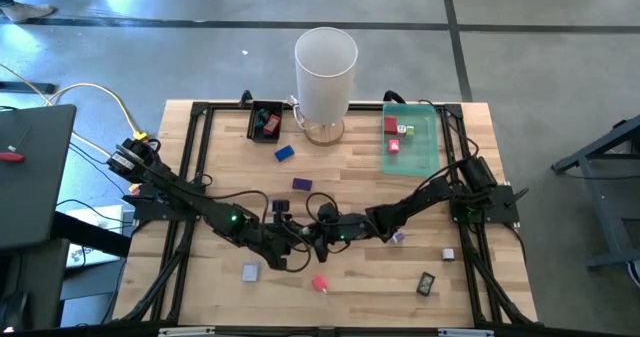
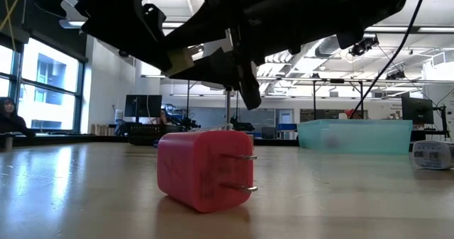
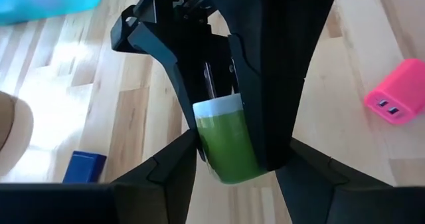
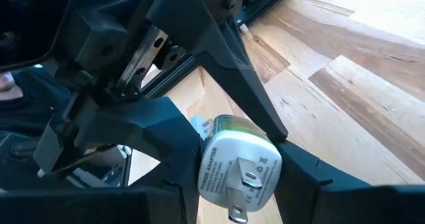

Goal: Pick & Place Office items
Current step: Put the green white adapter into the green bin

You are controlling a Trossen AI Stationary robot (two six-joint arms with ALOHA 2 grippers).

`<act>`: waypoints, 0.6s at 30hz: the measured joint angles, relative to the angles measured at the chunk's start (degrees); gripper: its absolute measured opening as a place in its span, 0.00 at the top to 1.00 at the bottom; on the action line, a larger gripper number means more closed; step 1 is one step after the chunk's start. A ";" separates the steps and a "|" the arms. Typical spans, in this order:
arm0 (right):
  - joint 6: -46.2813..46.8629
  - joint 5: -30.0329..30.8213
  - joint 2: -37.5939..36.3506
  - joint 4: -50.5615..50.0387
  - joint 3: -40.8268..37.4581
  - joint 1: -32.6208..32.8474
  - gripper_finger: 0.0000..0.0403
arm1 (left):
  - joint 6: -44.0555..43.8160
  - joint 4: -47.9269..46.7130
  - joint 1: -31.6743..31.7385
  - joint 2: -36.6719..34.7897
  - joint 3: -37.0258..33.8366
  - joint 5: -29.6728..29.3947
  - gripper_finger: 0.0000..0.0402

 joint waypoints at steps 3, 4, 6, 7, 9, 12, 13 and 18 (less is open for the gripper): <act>-0.82 0.27 0.00 -0.65 -0.02 0.21 0.67 | -0.06 0.18 -0.07 0.00 0.00 0.73 0.50; -0.84 0.42 0.02 -0.71 -0.02 0.42 0.67 | -0.04 0.17 -0.07 0.00 0.00 0.76 0.48; -0.84 0.66 0.02 -0.68 -0.02 0.62 0.67 | -0.06 0.18 -0.09 0.00 0.00 0.77 0.42; -0.83 0.69 0.02 -0.66 -0.02 0.66 0.67 | -0.06 0.22 -0.11 0.00 0.02 0.76 0.39; -0.81 0.65 0.02 -1.29 -0.02 0.67 0.67 | -0.08 0.11 -0.11 0.00 0.02 0.76 0.33; -0.77 0.67 0.02 -3.13 -0.02 1.11 0.67 | -0.78 0.11 -0.03 -0.01 0.02 0.68 0.27; -0.96 0.66 0.02 -3.75 -0.02 1.35 0.67 | -0.84 0.07 0.06 0.00 0.02 0.67 0.26; -1.04 3.72 -0.14 -10.18 -0.03 3.13 0.67 | 0.92 -0.06 0.09 -0.02 0.02 0.33 0.26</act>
